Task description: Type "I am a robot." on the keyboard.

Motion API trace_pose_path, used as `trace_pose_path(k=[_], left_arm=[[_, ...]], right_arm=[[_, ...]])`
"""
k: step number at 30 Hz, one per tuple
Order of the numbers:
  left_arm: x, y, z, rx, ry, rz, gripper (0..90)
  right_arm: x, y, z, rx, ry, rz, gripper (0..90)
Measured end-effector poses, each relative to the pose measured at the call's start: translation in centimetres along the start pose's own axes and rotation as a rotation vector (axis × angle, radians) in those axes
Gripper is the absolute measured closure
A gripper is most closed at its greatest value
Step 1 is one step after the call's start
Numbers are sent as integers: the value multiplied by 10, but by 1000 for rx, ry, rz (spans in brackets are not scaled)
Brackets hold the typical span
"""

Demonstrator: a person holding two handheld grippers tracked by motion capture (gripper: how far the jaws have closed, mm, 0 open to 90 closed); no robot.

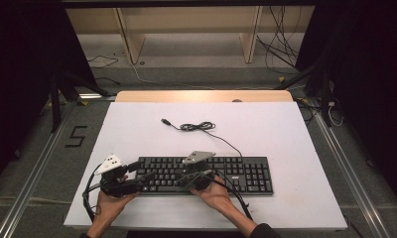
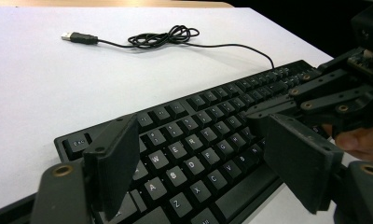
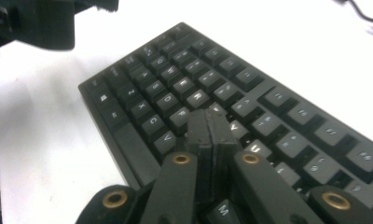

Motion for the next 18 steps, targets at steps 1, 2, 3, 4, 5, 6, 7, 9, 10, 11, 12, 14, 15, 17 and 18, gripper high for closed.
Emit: trace_pose_path(k=[1,2,3,4,5,6,7,9,10,11,12,14,15,17,18], left_arm=[[0,0,0,-1,0,0,262],[0,0,0,0,-1,0,262],[0,0,0,0,-1,0,262],[0,0,0,0,-1,-1,262],[0,0,0,0,-1,-1,262],[0,0,0,0,-1,-1,262],[0,0,0,1,-1,-2,262],[0,0,0,2,-1,-2,262],[0,0,0,2,-1,-2,262],[0,0,0,2,-1,-2,262],[0,0,0,3,-2,-3,262],[0,0,0,2,-1,-2,262],[0,0,0,2,-1,-2,262],[0,0,0,2,-2,-2,262],[0,0,0,2,-1,-2,262]], right_arm=[[1,1,-1,-1,0,-8,869],[3,2,-2,-2,0,-11,847],[4,2,-2,-2,1,-15,822],[5,2,-3,-6,2,-19,773],[6,3,-3,-8,4,-23,727],[7,3,-4,-11,6,-26,711],[8,4,-5,-12,2,-29,693],[10,5,-5,-18,9,-35,626],[11,5,-6,-19,5,-41,589],[12,6,-7,-23,2,-42,571],[14,6,-8,-23,2,-45,559],[16,7,-11,-26,-1,-54,515],[18,7,-13,-30,-7,-53,494],[20,7,-16,-35,-14,-58,462],[21,8,-17,-39,-14,-61,448]])
Point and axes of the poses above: each handheld gripper's, and its own axes: x roughly backward along the jaws, y roughly out of its top, z roughly to its left, the point moved 10 cm from there along -x, roughly forward along the jaws, and after that the axes turned 9 degrees about x, right-handed, at the moved point
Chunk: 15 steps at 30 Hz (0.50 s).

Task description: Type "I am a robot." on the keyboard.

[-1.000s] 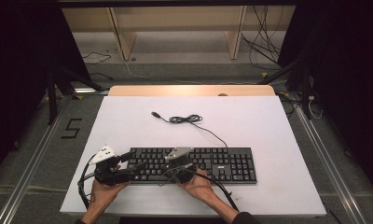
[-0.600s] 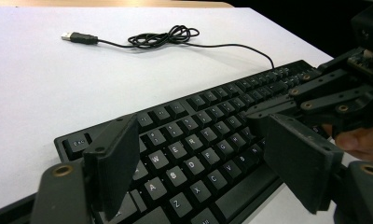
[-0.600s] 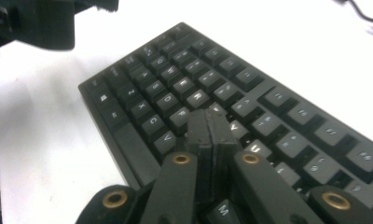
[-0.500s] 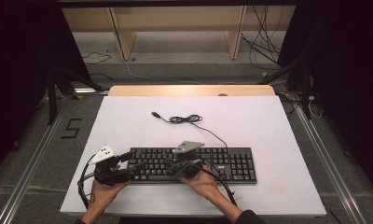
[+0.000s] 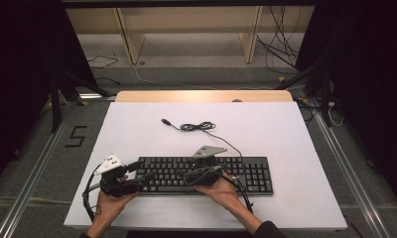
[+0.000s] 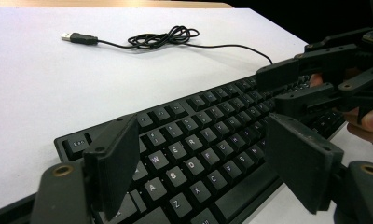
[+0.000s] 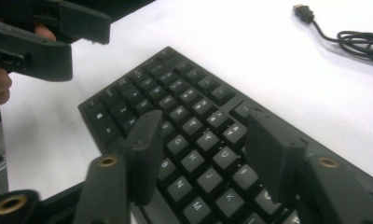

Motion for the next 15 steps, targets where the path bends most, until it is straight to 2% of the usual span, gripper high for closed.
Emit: trace_pose_path(k=[15], left_arm=[[1,1,0,-1,0,-3,262]], right_arm=[[14,1,-18,-11,-34,-7,358]])
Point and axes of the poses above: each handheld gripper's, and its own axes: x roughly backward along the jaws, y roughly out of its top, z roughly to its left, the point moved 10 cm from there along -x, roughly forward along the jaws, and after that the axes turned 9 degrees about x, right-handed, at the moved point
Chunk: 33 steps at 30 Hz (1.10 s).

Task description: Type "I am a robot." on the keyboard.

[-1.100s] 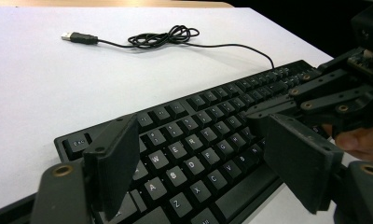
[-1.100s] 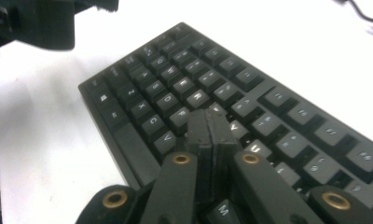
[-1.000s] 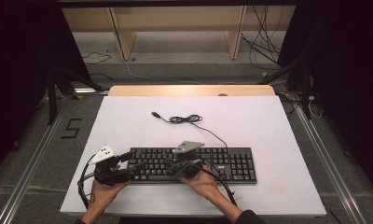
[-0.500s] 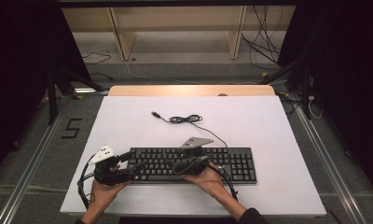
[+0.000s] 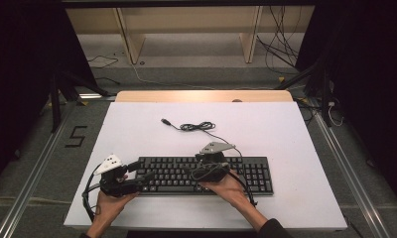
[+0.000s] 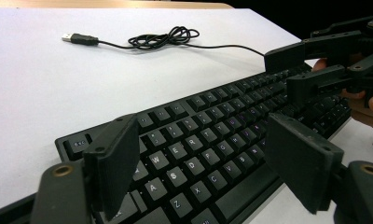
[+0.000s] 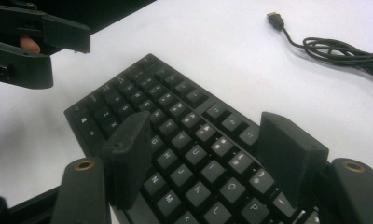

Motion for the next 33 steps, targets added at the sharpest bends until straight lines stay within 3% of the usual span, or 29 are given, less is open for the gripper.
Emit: trace_pose_path(k=[3,8,23,33], left_arm=[[0,0,0,-2,0,2,262],[0,0,0,0,0,0,262],[0,0,0,-2,1,0,262],[0,0,0,-1,0,0,262]], right_arm=[[2,0,-3,3,-5,0,372],[5,0,-7,6,-5,-8,519],[0,-15,-18,-6,-44,78,892],[-14,-29,-16,8,-45,155,900]])
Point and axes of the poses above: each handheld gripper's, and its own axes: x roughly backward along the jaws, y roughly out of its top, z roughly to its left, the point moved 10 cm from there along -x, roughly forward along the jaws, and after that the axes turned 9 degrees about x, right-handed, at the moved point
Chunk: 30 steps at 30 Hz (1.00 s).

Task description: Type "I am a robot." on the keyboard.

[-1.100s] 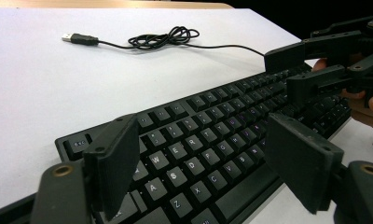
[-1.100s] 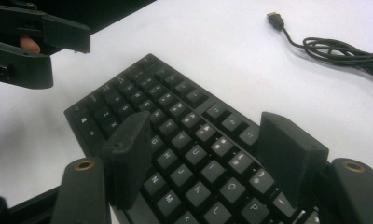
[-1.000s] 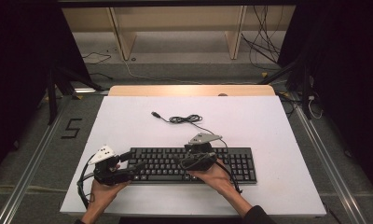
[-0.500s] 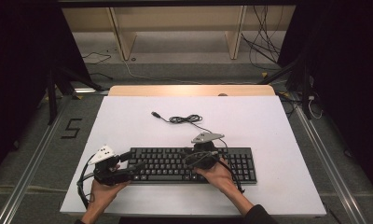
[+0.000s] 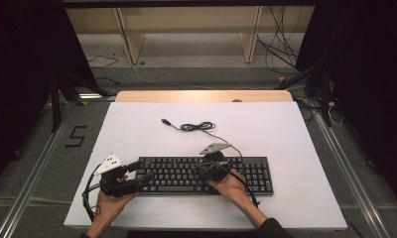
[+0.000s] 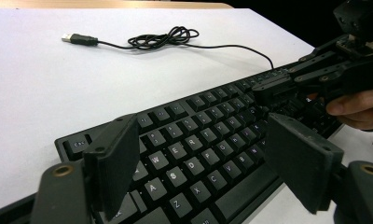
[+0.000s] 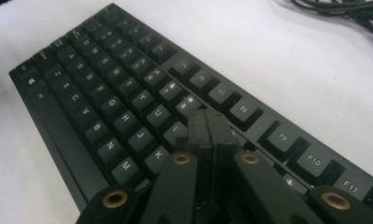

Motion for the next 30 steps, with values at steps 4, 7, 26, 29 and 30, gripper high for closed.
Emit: trace_pose_path(k=[4,7,26,29,30], left_arm=[[0,0,0,0,0,0,262],[0,0,0,-1,0,0,262],[0,0,1,0,0,4,262],[-1,-1,1,-3,1,6,264],[-1,-1,1,-3,2,7,266]], right_arm=[[-5,-2,2,4,-1,18,900],[-8,-4,2,9,-7,29,900],[4,7,0,-31,-23,-61,854],[8,9,-1,-44,-17,-82,792],[11,10,-1,-48,-17,-93,768]])
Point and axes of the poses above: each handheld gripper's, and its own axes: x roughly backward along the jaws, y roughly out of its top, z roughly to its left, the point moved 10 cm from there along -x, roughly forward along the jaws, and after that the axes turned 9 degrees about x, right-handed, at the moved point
